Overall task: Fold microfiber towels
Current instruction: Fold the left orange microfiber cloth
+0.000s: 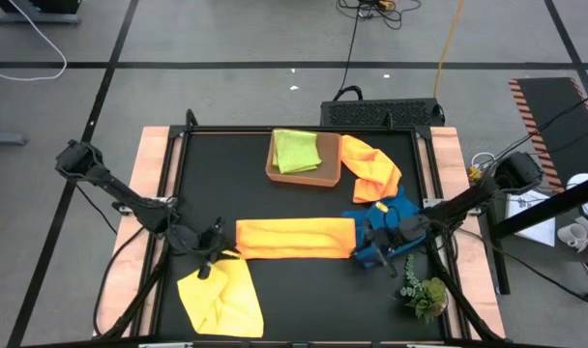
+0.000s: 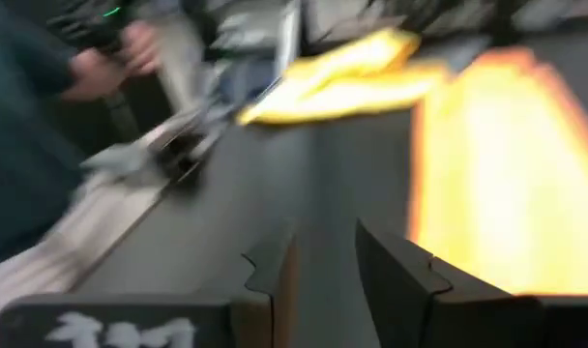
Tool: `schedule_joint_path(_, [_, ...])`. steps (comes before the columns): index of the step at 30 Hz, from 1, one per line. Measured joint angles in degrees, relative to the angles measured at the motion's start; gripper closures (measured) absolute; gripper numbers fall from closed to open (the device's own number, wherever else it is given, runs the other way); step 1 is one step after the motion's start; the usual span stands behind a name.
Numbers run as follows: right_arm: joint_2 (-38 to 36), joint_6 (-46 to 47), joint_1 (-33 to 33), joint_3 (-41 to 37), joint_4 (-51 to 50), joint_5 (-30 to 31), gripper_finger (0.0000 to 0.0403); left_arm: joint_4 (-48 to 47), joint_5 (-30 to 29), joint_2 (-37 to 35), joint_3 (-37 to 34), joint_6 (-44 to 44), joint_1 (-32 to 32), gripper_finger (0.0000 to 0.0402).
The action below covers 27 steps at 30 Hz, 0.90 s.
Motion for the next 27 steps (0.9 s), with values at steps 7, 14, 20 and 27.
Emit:
schedule_joint_path(7, [-3.08, -3.48, -6.09, 0.04, -10.64, 12.11, 0.0305, -6.94, -23.80, -2.79, 0.53, 5.50, 2.91, 0.0378])
schedule_joint_path(14, [4.48, -2.65, -10.33, 3.24, -14.04, 7.95, 0.0305, -10.15, -12.11, 5.12, 0.47, -1.03, 13.05, 0.0395])
schedule_joint_path(20, [13.93, -3.45, -10.15, 9.71, -17.18, 1.62, 0.0305, -3.44, -2.68, 12.00, 0.49, 1.91, 14.40, 0.0383])
schedule_joint_path(27, [18.39, -1.94, -6.09, 12.52, -16.86, -1.78, 0.0305, -2.72, 7.27, 13.54, 0.51, -4.92, 11.19, 0.0397])
